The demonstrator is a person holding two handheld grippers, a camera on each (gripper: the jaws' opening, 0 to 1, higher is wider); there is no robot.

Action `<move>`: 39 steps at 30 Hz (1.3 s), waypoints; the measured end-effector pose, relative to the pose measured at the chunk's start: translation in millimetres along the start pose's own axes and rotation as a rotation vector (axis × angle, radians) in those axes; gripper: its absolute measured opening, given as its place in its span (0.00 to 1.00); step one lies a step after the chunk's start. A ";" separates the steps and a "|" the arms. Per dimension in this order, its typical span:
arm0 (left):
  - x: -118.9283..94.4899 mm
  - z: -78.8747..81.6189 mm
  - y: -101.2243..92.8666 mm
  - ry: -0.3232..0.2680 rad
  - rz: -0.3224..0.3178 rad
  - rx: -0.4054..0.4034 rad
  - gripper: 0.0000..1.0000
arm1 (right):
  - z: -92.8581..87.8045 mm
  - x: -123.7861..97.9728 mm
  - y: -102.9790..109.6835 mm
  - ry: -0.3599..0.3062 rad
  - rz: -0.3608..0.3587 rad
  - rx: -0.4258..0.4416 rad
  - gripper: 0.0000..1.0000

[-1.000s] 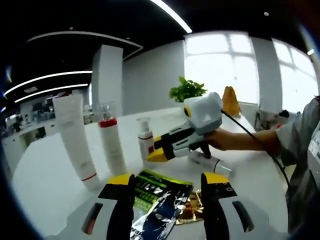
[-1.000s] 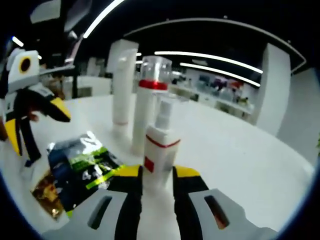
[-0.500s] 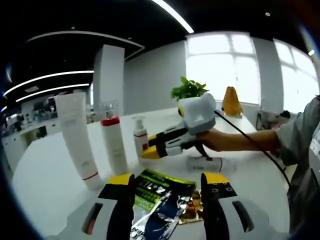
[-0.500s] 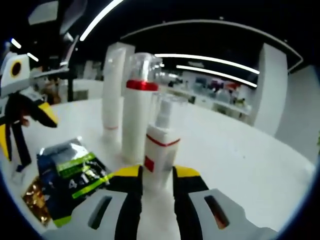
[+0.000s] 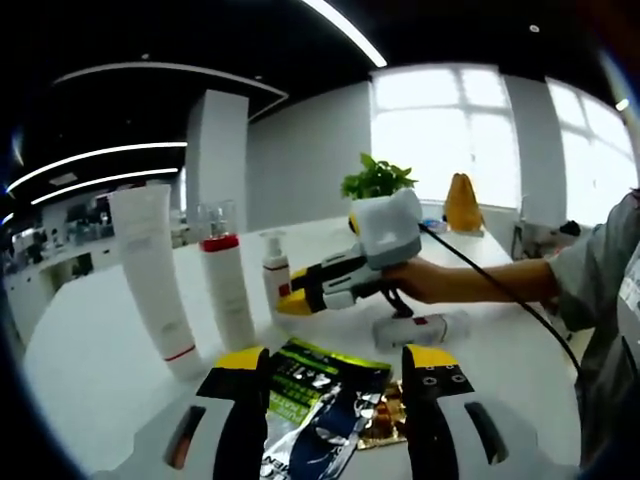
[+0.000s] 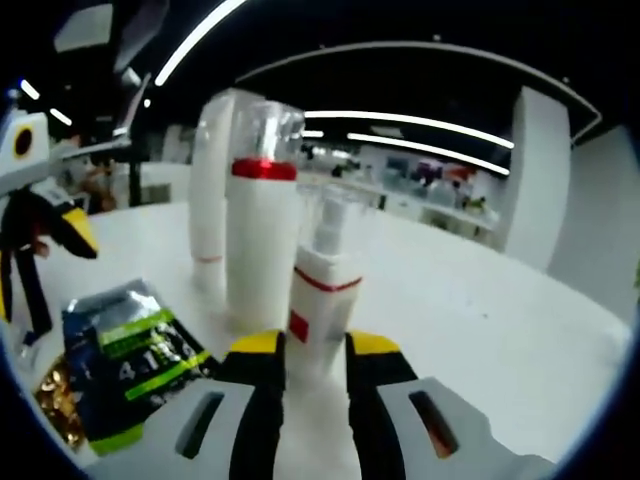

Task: Arrange the skincare products in the storage area until every visible bottle or jar stands upright without overlapping.

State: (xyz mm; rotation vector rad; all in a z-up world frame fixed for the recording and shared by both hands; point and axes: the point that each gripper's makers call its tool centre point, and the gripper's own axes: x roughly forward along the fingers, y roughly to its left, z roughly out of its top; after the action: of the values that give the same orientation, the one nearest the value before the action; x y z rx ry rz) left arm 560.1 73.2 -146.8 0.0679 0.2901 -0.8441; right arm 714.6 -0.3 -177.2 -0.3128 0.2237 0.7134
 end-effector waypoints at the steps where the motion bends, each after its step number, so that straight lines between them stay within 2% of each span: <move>1: 0.1 -0.1 -0.3 -0.001 -0.002 0.001 0.54 | -0.2 0.4 -0.3 -0.002 0.001 -0.001 0.22; 19: 1.2 -0.3 -1.3 -0.001 -0.002 0.005 0.54 | -6.3 0.2 -1.9 0.012 0.005 -0.017 0.21; 31: 0.9 -1.0 -2.0 -0.001 0.000 0.007 0.54 | -7.8 -3.0 -1.9 0.014 0.037 -0.035 0.22; 37: 1.0 -1.0 -1.7 0.000 0.000 0.007 0.54 | -8.7 -7.7 -3.3 0.017 0.038 -0.032 0.26; 39: 0.6 -0.5 -2.3 -0.006 -0.002 0.007 0.54 | -5.2 -15.3 -2.7 0.000 0.047 -0.016 0.27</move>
State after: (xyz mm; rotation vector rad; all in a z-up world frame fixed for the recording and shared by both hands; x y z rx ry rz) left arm 558.7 71.3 -147.3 0.0714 0.2822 -0.8473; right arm 704.7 -13.4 -176.8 -0.3239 0.2255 0.7620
